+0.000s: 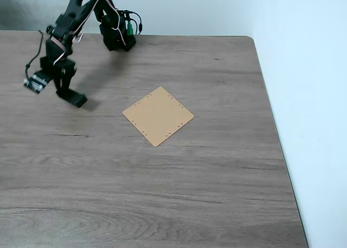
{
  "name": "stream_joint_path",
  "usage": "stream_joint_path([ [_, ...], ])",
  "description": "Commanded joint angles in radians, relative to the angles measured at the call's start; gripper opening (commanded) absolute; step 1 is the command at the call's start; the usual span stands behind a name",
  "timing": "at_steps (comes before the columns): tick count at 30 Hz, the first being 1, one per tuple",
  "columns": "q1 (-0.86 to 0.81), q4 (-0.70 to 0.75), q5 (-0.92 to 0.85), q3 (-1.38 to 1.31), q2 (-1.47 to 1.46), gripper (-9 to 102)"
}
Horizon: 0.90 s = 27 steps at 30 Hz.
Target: Grasp a black block and then place it on the board.
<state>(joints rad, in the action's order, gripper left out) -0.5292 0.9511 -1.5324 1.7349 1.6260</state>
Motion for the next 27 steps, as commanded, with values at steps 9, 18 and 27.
stream_joint_path([
  [9,0.371,0.117,0.491,-0.031,0.268,0],
  [18,0.673,0.097,0.781,-0.087,0.213,0],
  [27,0.801,0.017,0.933,-0.149,0.049,0],
])
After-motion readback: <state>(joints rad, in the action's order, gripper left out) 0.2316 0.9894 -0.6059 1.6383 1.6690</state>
